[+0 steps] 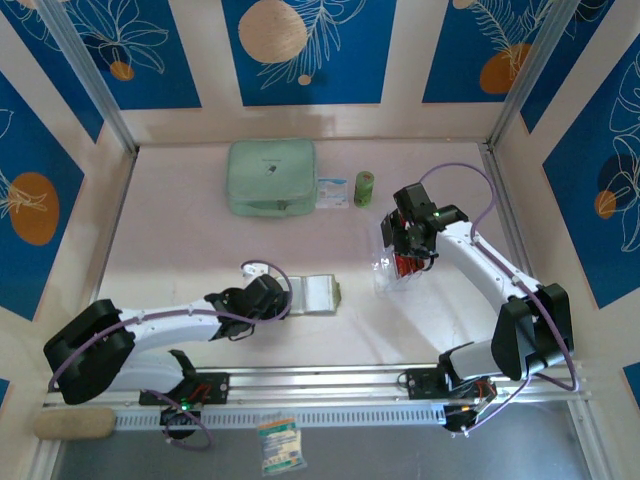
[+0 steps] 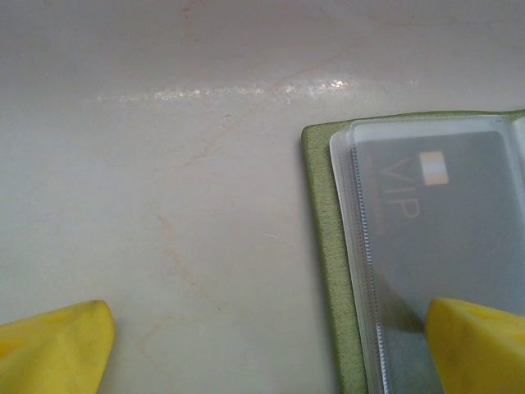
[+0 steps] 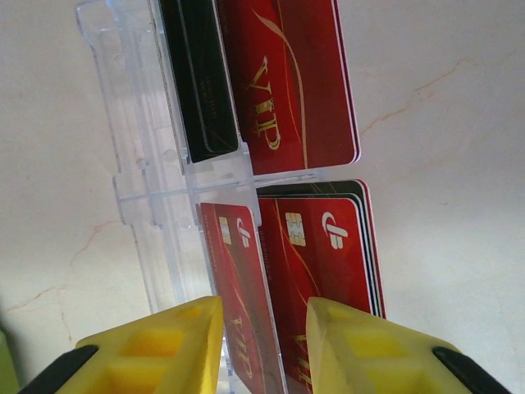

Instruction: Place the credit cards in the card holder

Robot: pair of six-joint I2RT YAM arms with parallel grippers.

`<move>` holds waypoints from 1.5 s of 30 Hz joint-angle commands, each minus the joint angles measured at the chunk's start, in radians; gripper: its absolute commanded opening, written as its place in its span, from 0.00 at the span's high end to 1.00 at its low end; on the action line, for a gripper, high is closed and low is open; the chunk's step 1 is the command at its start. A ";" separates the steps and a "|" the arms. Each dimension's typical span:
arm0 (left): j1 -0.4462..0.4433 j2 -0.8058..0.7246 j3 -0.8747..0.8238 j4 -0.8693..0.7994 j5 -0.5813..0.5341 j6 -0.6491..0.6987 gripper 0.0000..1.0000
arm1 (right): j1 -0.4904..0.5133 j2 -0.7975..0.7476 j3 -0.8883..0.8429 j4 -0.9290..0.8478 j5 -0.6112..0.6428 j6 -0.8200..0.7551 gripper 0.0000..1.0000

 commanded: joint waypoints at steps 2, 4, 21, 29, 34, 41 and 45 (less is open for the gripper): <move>0.008 0.010 -0.009 -0.006 -0.006 -0.004 0.03 | -0.005 0.023 0.006 -0.009 0.012 -0.021 0.69; 0.007 0.012 -0.007 -0.007 -0.007 -0.002 0.03 | -0.005 0.031 0.000 -0.001 0.003 -0.021 0.71; 0.007 0.011 -0.003 -0.006 -0.007 -0.002 0.03 | 0.000 0.048 -0.033 0.027 -0.032 -0.018 0.87; 0.009 0.010 0.002 -0.011 -0.007 -0.002 0.03 | -0.013 0.023 -0.027 0.037 -0.083 -0.034 1.00; 0.008 0.006 0.003 -0.016 -0.009 -0.001 0.03 | -0.027 -0.015 -0.012 0.034 -0.170 -0.047 1.00; 0.007 0.000 0.002 -0.028 -0.020 -0.008 0.03 | -0.020 -0.121 0.041 0.016 -0.294 -0.031 1.00; 0.008 0.003 0.003 -0.040 -0.028 -0.018 0.04 | 0.000 -0.167 0.032 0.056 -0.380 0.007 1.00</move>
